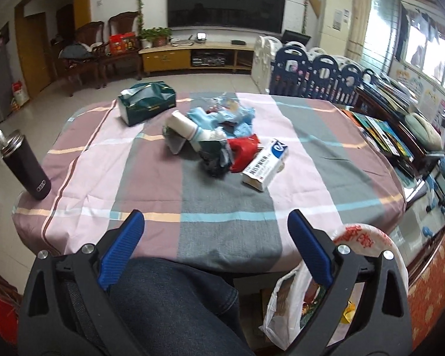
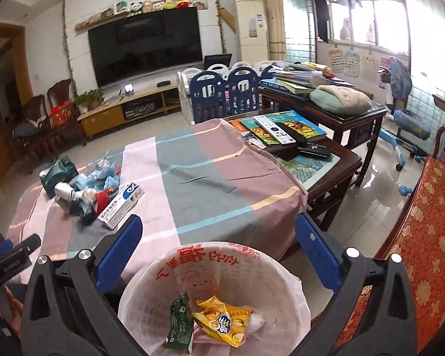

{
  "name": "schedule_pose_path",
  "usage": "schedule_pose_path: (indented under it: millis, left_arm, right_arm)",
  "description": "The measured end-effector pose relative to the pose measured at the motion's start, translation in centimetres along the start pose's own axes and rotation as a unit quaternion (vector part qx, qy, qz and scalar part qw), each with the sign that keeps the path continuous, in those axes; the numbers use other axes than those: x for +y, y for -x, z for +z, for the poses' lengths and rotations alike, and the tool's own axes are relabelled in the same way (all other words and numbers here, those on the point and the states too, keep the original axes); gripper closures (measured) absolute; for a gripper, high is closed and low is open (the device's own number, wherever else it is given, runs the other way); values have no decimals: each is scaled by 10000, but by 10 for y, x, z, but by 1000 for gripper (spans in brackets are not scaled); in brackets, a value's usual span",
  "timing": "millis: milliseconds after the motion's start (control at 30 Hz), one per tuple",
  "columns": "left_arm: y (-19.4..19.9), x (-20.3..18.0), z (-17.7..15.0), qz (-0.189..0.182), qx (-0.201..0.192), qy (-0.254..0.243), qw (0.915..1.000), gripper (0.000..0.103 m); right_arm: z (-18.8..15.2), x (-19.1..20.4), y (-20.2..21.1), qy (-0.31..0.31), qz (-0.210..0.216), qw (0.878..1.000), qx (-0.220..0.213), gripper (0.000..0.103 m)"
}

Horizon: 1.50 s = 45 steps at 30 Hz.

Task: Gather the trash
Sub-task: 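Move both open tools back over the remaining trash on the table, then grasp the white ointment box with the right tool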

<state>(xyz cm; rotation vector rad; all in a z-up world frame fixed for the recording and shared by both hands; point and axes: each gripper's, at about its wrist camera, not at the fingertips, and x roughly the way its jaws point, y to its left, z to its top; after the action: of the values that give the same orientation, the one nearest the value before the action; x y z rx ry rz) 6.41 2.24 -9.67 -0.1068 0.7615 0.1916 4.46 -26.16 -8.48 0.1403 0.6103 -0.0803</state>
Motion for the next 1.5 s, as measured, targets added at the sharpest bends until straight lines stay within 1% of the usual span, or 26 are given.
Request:
schedule_pose_path:
  millis: [100, 167, 333, 400, 600, 800, 867, 933, 967, 1000, 1033, 1067, 1100, 1133, 1200, 1300, 1400, 1433, 1500]
  left_arm:
    - [-4, 7, 0, -31, 77, 93, 9999, 6]
    - [-7, 10, -1, -8, 155, 128, 9998, 6]
    - [-16, 19, -5, -148, 369, 313, 9987, 6]
    - [-18, 21, -7, -108, 398, 332, 9986, 7]
    - [-23, 22, -8, -20, 518, 285, 9982, 7]
    - [-24, 24, -9, 56, 486, 324, 9983, 7]
    - [-24, 26, -9, 91, 484, 362, 9981, 10]
    - [-27, 29, -10, 134, 511, 418, 9977, 19]
    - [-28, 32, -10, 147, 539, 462, 9974, 22]
    - [-30, 35, -11, 155, 561, 519, 9970, 28]
    - [-31, 40, -11, 165, 576, 602, 9964, 37]
    - [-33, 45, -11, 178, 596, 701, 9956, 42]
    - [-34, 51, -12, 189, 611, 800, 9947, 50]
    - [-36, 59, -13, 206, 626, 942, 9934, 56]
    - [-39, 71, -13, 269, 627, 1164, 9909, 61]
    - [-43, 87, -14, 423, 567, 1366, 9881, 62]
    - [-48, 96, -16, 481, 561, 1491, 9860, 60]
    - [-49, 99, -17, 480, 572, 1537, 9853, 54]
    - [-53, 104, -19, 503, 606, 1630, 9835, 49]
  right_arm:
    - [0, 11, -3, 163, 70, 9998, 95, 3]
    - [-2, 18, -7, 257, 188, 9992, 258, 3]
    - [-7, 32, -15, 357, 325, 9972, 574, 3]
    - [-8, 37, -18, 430, 378, 9961, 677, 3]
    - [-11, 46, -23, 583, 444, 9939, 825, 3]
    - [-13, 48, -25, 619, 486, 9927, 918, 3]
    - [-13, 47, -26, 609, 487, 9925, 943, 3]
    - [-14, 46, -28, 574, 479, 9924, 979, 3]
    - [-14, 45, -30, 555, 479, 9923, 1001, 3]
    - [-14, 45, -33, 513, 476, 9921, 1044, 3]
    - [-14, 45, -36, 474, 476, 9918, 1086, 3]
    - [-14, 45, -41, 437, 477, 9915, 1127, 3]
    - [-13, 47, -47, 376, 498, 9910, 1180, 7]
    - [-13, 48, -54, 325, 522, 9906, 1224, 9]
    - [-12, 55, -70, 243, 596, 9885, 1368, 22]
    - [-10, 77, -98, 239, 832, 9836, 1580, 34]
    - [-7, 115, -127, 517, 992, 9788, 1716, 37]
    - [-6, 127, -135, 564, 1043, 9776, 1738, 37]
    - [-1, 149, -153, 595, 1201, 9735, 1853, 37]
